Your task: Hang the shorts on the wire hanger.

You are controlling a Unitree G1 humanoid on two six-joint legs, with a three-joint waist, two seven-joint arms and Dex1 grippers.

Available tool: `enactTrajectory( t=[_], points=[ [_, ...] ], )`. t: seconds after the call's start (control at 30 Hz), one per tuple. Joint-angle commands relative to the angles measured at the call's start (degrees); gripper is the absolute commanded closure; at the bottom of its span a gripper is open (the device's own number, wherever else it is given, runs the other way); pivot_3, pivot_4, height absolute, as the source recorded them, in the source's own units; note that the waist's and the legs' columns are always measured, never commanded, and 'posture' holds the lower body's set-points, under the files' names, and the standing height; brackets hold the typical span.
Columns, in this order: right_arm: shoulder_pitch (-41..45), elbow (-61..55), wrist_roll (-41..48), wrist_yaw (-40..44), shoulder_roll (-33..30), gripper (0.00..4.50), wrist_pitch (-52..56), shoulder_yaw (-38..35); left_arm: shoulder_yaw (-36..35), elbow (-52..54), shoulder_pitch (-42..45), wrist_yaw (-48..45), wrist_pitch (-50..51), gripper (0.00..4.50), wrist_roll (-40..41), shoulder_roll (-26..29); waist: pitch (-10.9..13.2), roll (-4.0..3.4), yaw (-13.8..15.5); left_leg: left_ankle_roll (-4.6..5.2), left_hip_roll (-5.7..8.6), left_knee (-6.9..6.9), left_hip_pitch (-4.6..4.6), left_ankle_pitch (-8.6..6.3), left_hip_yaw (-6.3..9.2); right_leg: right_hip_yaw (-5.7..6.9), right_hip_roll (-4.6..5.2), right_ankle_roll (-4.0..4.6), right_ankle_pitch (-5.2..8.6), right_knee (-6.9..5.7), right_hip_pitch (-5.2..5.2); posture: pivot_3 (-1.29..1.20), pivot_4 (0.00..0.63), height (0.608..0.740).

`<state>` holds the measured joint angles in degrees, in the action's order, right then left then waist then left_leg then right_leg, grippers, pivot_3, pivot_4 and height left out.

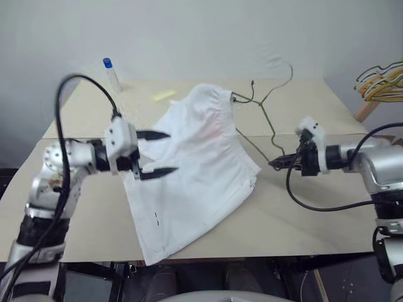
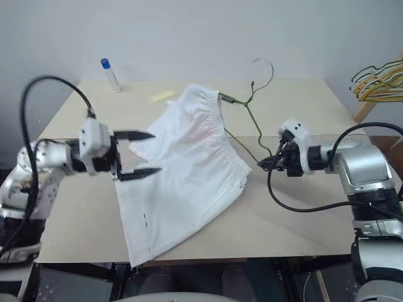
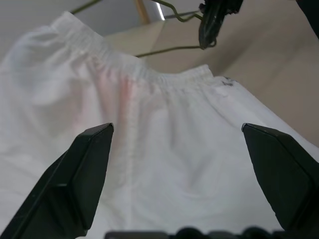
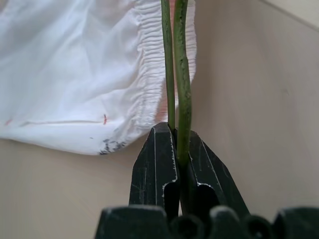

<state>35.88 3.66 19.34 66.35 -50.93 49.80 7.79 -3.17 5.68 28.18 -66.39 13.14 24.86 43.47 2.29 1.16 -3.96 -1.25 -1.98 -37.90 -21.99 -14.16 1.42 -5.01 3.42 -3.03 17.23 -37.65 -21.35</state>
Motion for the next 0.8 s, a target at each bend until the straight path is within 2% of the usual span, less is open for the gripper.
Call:
enactTrajectory(
  t=[0.03,0.2,0.4,0.73,0.8],
  points=[
    [0.95,-5.74,-1.46,1.96,-0.92,4.50,-6.95,1.11,-3.26,-3.74,5.91,-1.03,-2.04,0.02,1.62,0.76,0.00,0.00,-0.10,0.00,0.00,0.00,0.00,0.00,0.00,0.00,0.00,0.00,0.00,0.00,0.01,-0.06,0.000,0.740],
    [1.97,-11.75,-4.77,2.31,0.77,4.50,-10.92,6.59,-3.53,-12.44,14.02,-8.61,-4.92,0.02,1.83,3.18,0.00,0.00,-0.67,0.00,-0.02,0.00,0.02,0.00,0.01,-0.01,-0.04,0.00,0.00,-0.09,-0.04,-0.05,0.000,0.740],
    [5.83,-11.21,-5.87,4.10,4.32,4.50,-11.62,10.71,4.63,-25.44,22.93,-25.03,-8.70,0.02,-0.86,6.56,0.01,-0.02,-0.39,-0.01,0.01,-0.03,0.02,0.02,0.02,0.04,-0.04,0.00,0.00,-0.13,-0.03,-0.03,0.000,0.740],
    [8.60,-10.98,-7.71,4.70,6.41,4.50,-11.02,13.09,21.49,-30.15,28.40,-26.11,-10.64,0.02,5.00,11.44,0.03,-0.01,-0.04,0.00,0.00,-0.23,-0.43,0.02,0.08,0.05,-0.03,-0.01,0.01,-0.43,-0.53,-0.05,0.000,0.740],
    [8.37,-11.45,-7.90,4.88,6.15,4.50,-10.77,13.22,23.43,-30.16,28.78,-26.11,-10.82,0.32,6.38,11.79,0.03,-0.01,-0.09,0.00,0.00,-0.27,-0.50,0.02,0.07,0.03,-0.04,0.00,0.01,-0.49,-0.64,-0.06,0.000,0.740]
  ],
)
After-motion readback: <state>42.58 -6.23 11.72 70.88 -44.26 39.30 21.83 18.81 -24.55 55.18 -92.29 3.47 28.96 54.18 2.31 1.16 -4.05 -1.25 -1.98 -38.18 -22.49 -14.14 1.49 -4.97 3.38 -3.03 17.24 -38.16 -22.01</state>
